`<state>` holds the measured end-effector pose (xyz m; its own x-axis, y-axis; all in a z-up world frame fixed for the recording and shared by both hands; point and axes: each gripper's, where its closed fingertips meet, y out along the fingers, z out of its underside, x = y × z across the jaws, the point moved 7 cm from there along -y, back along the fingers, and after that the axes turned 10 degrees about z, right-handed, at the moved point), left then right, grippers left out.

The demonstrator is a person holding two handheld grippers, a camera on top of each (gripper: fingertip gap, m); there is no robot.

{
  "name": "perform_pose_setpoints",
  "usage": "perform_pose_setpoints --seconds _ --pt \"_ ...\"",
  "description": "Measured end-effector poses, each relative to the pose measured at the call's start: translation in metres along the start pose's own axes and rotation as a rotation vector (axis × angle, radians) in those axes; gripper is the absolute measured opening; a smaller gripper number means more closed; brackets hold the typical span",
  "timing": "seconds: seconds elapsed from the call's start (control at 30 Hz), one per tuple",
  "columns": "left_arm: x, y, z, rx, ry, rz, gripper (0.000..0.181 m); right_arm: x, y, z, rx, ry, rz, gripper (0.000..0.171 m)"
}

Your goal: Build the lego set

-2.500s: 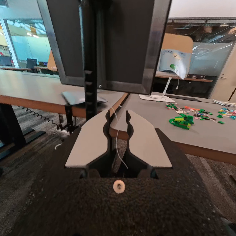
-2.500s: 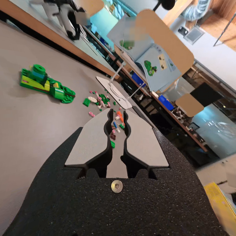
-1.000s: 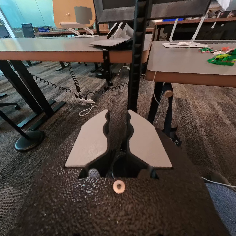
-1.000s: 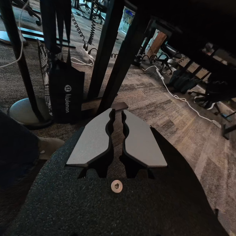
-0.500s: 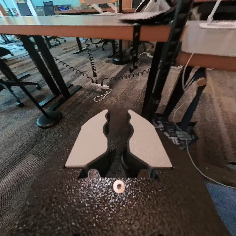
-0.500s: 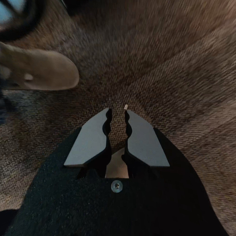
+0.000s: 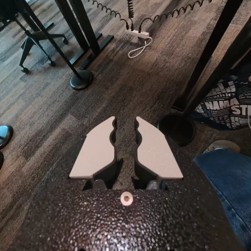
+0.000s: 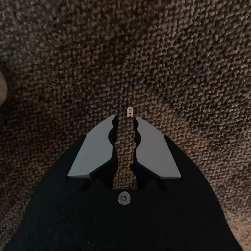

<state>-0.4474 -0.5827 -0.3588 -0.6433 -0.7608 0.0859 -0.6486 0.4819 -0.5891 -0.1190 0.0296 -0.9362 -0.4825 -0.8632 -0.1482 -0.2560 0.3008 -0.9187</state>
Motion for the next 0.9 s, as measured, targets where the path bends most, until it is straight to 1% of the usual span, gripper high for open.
perform_pose_setpoints --seconds 0.2,0.37,0.43,0.67,0.77,0.9 --pt "-0.005 0.006 0.004 0.057 0.052 0.002 0.023 -0.004 0.007 -0.003 -0.007 -0.010 0.041 0.018" --pt "-0.010 0.011 0.005 0.091 0.102 0.009 0.022 -0.003 0.015 -0.007 0.018 -0.003 -0.003 0.017" --pt "-0.011 0.013 0.007 0.104 0.110 0.010 0.022 -0.003 0.016 -0.007 0.016 -0.031 0.029 0.011" --pt "-0.011 0.016 0.005 0.099 0.114 0.010 0.021 -0.007 0.015 -0.007 0.022 -0.024 0.013 0.008" --pt "-0.014 0.016 0.000 0.079 0.119 0.020 0.019 -0.006 0.001 -0.012 -0.042 -0.106 0.018 0.008" --pt "-0.025 0.012 -0.017 -0.020 0.114 0.086 0.019 -0.008 -0.045 -0.026 -0.151 -0.256 0.004 0.008"
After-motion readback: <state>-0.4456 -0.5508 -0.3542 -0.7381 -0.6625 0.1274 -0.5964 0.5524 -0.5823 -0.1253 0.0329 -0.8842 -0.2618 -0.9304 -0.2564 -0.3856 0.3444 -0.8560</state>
